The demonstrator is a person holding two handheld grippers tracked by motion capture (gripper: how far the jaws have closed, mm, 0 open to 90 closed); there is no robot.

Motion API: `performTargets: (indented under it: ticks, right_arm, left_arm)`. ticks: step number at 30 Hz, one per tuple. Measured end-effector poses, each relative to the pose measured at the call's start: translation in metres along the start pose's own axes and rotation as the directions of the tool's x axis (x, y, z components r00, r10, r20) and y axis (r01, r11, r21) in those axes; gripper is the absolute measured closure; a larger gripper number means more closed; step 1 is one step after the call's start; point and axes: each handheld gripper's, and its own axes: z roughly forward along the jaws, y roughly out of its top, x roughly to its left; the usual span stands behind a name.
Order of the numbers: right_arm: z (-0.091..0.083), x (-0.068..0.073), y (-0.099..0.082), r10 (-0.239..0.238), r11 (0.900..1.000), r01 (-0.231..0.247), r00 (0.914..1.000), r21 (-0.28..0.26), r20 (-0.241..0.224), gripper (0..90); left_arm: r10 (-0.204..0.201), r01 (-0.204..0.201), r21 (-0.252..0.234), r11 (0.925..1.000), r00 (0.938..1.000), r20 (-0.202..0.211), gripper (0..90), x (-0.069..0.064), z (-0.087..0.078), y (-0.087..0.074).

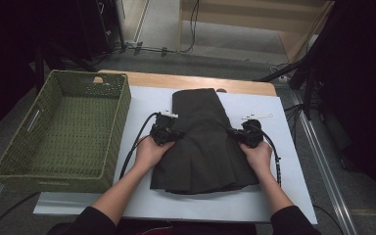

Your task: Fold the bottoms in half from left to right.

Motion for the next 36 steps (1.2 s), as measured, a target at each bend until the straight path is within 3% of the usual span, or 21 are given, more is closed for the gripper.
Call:
performTargets:
  ticks: [3,4,5,7,9,12,17,20,24,27,32,36]
  right_arm:
    - [0.001,-0.002,-0.002,-0.002,1.0000,0.002,1.0000,-0.006,-0.002,87.8]
    - [0.002,-0.005,-0.003,0.029,0.9995,-0.029,0.9993,-0.014,-0.024,87.9]
    - [0.002,-0.005,-0.003,0.027,0.9996,-0.027,0.9993,-0.011,-0.024,87.9]
    - [0.001,-0.002,-0.003,0.008,0.9999,-0.008,1.0000,-0.009,-0.002,87.8]
    - [-0.001,0.000,-0.001,0.017,0.9998,-0.017,0.9998,0.002,0.007,87.7]
    - [-0.004,0.002,0.001,0.017,0.9998,-0.017,0.9998,0.001,0.009,87.6]
    - [-0.018,0.006,0.008,0.035,0.9987,-0.036,0.9991,-0.037,-0.023,75.0]
    - [-0.020,0.012,0.010,0.013,0.9988,-0.014,0.9996,-0.046,-0.025,62.7]
    - [-0.023,0.020,0.012,-0.011,0.9980,0.010,0.9995,-0.062,-0.030,51.4]
    - [-0.024,0.024,0.014,-0.020,0.9973,0.018,0.9993,-0.072,-0.032,48.9]
    - [-0.026,0.038,0.016,-0.045,0.9969,0.041,0.9978,-0.066,-0.049,43.1]
    - [-0.027,0.049,0.017,-0.065,0.9959,0.060,0.9957,-0.067,-0.066,42.2]
  left_arm:
    - [-0.007,0.007,-0.007,1.0000,0.9999,0.015,90.0,0.002,0.002,-0.003]
    - [-0.019,0.020,-0.020,0.9996,0.9995,0.026,90.0,0.003,0.002,-0.006]
    - [-0.019,0.020,-0.020,0.9996,0.9995,0.026,90.0,0.003,0.002,-0.006]
    - [-0.031,0.031,-0.021,0.9993,0.9991,0.029,90.0,0.003,0.001,-0.005]
    - [-0.040,0.041,-0.003,0.9992,0.9987,0.032,90.0,0.004,-0.002,-0.002]
    - [-0.034,0.033,0.008,0.9994,0.9986,0.041,81.8,0.002,-0.006,0.003]
    - [-0.034,0.035,-0.012,0.9993,0.9987,0.037,70.6,0.004,-0.021,0.012]
    - [-0.072,0.074,-0.053,0.9958,0.9965,0.043,59.6,0.009,-0.029,0.014]
    - [-0.064,0.064,-0.069,0.9956,0.9979,0.006,44.8,0.013,-0.033,0.018]
    - [-0.051,0.049,-0.092,0.9946,0.9986,-0.015,37.8,0.014,-0.034,0.018]
    - [-0.030,0.025,-0.068,0.9974,0.9967,-0.075,33.6,0.019,-0.030,0.024]
    - [-0.062,0.056,-0.084,0.9949,0.9957,-0.069,33.5,0.026,-0.029,0.028]
